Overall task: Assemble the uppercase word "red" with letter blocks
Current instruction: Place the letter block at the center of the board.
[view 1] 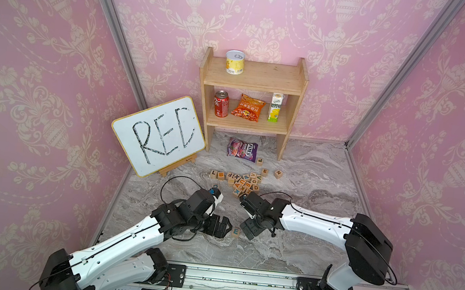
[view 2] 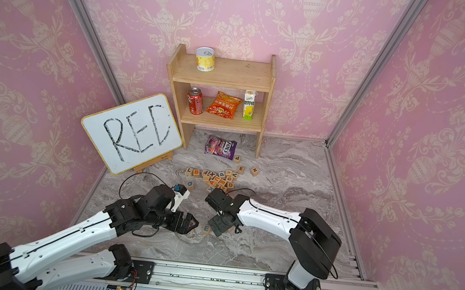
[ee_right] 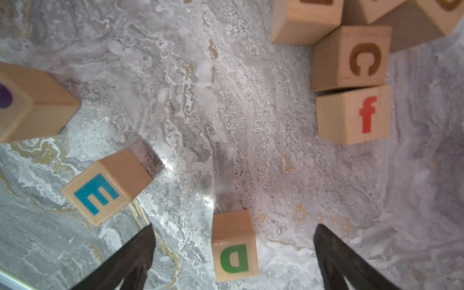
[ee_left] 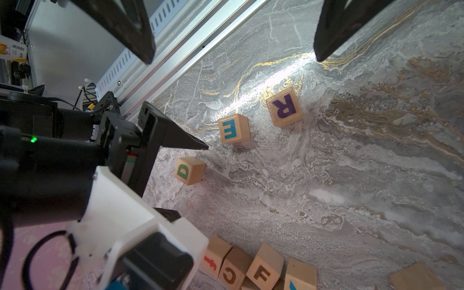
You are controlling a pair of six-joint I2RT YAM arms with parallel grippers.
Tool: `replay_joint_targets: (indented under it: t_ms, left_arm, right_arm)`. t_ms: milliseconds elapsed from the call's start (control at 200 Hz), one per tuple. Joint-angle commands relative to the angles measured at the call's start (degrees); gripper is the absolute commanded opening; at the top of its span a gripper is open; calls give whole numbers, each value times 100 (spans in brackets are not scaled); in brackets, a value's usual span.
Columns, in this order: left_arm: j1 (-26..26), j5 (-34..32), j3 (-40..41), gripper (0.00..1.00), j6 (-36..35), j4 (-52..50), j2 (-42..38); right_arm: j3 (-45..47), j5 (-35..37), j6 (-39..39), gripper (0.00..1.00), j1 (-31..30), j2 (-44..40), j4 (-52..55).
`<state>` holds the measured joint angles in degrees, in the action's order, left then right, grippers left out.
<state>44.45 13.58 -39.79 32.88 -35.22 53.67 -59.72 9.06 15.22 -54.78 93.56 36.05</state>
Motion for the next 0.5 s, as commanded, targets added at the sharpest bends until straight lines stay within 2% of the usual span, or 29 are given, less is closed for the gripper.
replay_joint_targets:
  t_ms: [0,290,495]
  left_arm:
    - [21,-74,-172,99,-168,76,89]
    - [20,-41,-257,99,-276,208,207]
    - [21,382,-455,99,-486,178,342]
  right_arm:
    - [-167,211,807,100,26,-17,391]
    - [-697,168,2627,100,249,214,1072]
    - [-618,-361,3880,100,578,119,1100]
